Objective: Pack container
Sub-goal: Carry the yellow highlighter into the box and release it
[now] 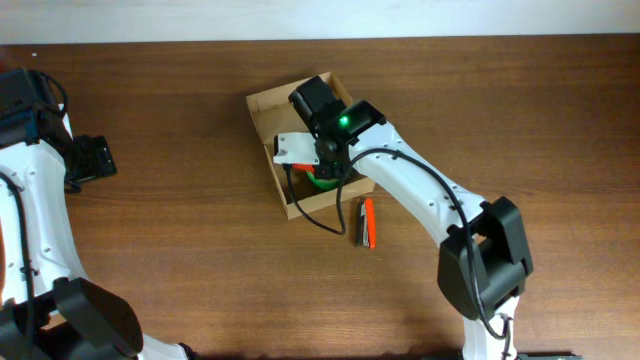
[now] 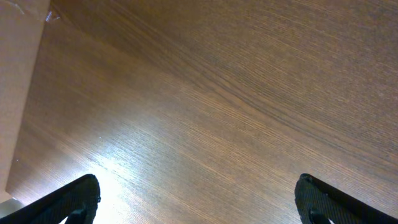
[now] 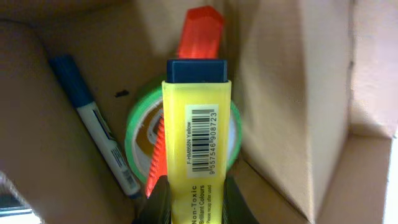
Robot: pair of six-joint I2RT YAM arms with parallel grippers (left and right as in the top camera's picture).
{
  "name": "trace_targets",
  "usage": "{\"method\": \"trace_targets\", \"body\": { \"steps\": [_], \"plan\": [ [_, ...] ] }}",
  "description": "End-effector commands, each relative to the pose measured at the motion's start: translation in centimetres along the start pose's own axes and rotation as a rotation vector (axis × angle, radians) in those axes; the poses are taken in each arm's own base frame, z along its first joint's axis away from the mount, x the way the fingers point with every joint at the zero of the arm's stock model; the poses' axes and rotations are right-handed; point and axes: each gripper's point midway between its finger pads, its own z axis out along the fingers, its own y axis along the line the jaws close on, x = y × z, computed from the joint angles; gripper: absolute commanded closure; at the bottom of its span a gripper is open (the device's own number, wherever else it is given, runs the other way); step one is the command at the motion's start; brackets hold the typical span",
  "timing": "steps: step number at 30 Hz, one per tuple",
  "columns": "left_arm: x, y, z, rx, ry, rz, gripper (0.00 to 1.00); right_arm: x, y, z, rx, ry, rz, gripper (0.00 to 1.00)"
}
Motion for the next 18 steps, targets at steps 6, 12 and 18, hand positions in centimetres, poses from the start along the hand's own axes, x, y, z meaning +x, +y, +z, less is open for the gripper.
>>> {"method": "trace_targets", "body": {
  "steps": [6,12,18],
  "plan": [
    [0.1,0.2,-0.4,0.003,-0.01,0.009,0.0,-0.7,2.3,2.5,-0.13,-0.04,0.015,0.96],
    [0.1,0.2,-0.4,0.003,-0.01,0.009,0.0,-0.5,2.9,3.1,-0.151,-0.026,0.031,0.9],
    [0.1,0.2,-0.4,0.003,-0.011,0.009,0.0,-0.4,3.1,3.1,-0.16,-0.021,0.033,0.83]
  ]
}}
